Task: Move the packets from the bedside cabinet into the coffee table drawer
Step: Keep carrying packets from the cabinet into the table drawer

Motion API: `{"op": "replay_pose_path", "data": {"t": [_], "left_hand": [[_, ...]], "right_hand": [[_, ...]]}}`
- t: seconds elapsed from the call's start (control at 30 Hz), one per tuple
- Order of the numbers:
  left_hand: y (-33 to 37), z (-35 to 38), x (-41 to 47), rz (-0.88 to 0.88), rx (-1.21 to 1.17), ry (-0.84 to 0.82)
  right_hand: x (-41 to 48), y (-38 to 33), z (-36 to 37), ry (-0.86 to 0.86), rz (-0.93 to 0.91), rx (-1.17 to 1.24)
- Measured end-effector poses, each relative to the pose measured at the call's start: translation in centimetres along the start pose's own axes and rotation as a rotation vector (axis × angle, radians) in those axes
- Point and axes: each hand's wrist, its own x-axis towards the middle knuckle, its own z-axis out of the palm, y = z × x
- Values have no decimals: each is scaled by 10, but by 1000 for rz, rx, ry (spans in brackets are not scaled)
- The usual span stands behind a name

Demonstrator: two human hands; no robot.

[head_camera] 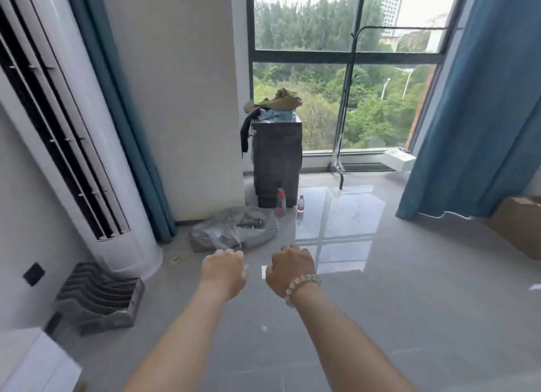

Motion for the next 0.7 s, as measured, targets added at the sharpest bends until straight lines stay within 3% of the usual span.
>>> {"op": "replay_pose_path", "data": {"t": [0.7], "left_hand": [[-246,26,-7,-704,27,-9]], "right_hand": [[166,-260,36,-134,-771,92]]}}
